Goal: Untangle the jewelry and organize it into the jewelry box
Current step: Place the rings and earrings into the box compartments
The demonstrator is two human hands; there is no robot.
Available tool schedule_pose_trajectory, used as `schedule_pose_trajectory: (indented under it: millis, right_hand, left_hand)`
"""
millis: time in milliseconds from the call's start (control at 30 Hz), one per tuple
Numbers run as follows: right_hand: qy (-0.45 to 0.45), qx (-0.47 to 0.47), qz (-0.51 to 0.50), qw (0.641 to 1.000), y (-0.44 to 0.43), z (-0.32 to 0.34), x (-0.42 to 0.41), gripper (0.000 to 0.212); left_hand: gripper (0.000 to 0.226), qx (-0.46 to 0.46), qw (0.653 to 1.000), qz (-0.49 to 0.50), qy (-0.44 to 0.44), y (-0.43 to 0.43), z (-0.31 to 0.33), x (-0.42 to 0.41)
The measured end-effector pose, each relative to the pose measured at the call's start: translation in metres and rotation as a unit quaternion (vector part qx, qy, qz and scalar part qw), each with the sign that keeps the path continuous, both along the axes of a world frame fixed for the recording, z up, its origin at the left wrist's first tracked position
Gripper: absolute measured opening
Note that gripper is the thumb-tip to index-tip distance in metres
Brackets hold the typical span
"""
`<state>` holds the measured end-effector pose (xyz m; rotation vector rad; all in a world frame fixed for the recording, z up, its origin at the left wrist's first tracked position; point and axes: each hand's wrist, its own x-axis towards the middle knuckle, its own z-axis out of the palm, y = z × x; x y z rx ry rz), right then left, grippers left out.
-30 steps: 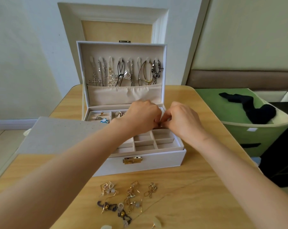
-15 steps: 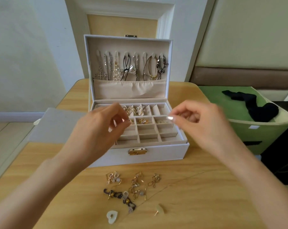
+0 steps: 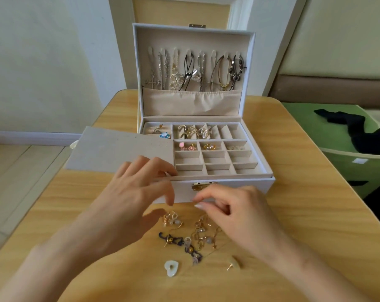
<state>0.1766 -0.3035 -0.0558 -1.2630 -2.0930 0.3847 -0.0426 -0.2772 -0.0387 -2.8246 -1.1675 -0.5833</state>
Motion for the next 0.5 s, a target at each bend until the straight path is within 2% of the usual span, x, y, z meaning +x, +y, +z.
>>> schedule_pose_trajectory:
  millis: [67,167,500]
  right_hand:
    - [-0.063,0.011,0.007,0.998,0.003,-0.002,-0.014,0.013]
    - [-0.107,0.02,0.018,0.994,0.006,-0.006,-0.026,0.016]
    - [-0.095,0.009,0.037,0.995,0.009,-0.01,-0.03,0.01]
  left_hand:
    - [0.041,-0.013,0.998,0.01,0.053,-0.002,-0.003,0.002]
    - [0.048,-0.025,0.996,0.017,0.083,-0.003,-0.004,0.002]
    - [0.046,-0.015,0.995,0.025,0.091,-0.002,-0.007,0.007]
